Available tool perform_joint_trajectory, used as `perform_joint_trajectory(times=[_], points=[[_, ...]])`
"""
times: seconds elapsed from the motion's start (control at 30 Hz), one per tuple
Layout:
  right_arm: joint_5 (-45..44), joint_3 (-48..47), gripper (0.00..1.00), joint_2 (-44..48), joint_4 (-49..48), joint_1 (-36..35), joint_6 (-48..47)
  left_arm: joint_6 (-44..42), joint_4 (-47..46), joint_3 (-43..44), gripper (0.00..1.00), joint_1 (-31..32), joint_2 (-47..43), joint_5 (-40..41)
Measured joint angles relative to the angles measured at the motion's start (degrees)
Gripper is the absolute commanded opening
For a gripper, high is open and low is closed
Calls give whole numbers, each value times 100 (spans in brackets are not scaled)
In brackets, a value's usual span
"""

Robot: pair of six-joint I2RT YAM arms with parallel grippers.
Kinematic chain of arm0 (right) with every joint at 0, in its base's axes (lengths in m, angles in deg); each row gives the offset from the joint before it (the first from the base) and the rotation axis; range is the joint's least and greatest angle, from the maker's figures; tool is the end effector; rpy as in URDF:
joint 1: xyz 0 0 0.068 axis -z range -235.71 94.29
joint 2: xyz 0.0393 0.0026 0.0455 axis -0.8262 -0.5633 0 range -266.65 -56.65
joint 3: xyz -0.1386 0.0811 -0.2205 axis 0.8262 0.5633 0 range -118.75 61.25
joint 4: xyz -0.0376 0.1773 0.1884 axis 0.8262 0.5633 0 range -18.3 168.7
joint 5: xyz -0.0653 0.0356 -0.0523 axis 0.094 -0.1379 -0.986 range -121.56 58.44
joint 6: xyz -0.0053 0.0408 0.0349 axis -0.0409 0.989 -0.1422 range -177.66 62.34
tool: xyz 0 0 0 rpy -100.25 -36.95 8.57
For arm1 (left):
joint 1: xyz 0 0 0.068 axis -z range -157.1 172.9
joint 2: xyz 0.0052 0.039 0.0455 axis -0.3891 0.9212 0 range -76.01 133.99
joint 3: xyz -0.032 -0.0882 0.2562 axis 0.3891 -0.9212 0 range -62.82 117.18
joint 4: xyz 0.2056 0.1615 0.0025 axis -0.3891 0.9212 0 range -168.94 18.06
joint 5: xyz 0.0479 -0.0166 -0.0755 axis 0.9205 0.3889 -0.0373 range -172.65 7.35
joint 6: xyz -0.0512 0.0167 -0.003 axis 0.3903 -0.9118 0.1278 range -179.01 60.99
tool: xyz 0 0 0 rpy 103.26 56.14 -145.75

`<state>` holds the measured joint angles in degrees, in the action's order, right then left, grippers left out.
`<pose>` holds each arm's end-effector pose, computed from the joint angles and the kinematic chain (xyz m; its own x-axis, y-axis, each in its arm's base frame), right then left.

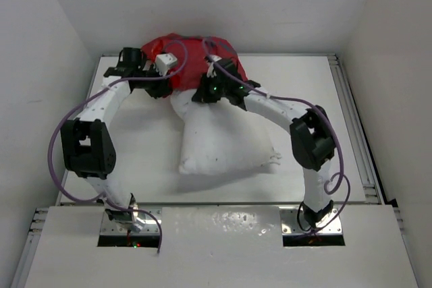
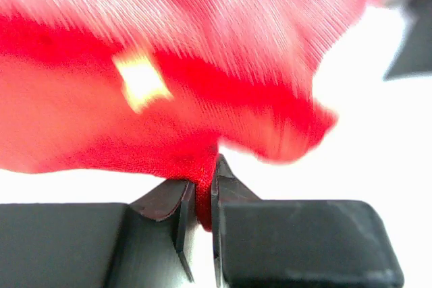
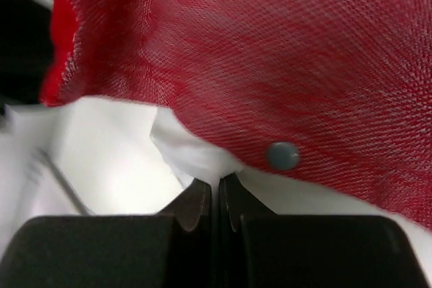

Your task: Put the pillow into the pillowcase

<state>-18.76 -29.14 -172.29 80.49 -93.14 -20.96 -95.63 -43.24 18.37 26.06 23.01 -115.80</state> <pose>0.3696 0.2928 0.2404 -0.7977 0.1235 -0.5903 -0.3263 0.7347 0.5947 0.3730 -0.0401 0.2728 -0.4234 0.5235 -0.7394 0.7764 0.6302 0.0016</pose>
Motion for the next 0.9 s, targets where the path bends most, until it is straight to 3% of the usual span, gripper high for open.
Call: perform_joint_trajectory(times=[0.2,0.4,0.53,0.9], points=[[-306,146,0,828,-1572,538,688,-892,894,1073,0,313,-227,-426],[-1611,503,0,1611,-2608,614,634,-1934,2223,1537,0,568,-417,-1099],[-2017,667,0,1746,-2712,588,616,-2389,2894,1766,0,662,-463,-1547],[-2573,1182,0,1185,-2846,-260,767,-2894,3449,2068,0,706,-358,-2457]])
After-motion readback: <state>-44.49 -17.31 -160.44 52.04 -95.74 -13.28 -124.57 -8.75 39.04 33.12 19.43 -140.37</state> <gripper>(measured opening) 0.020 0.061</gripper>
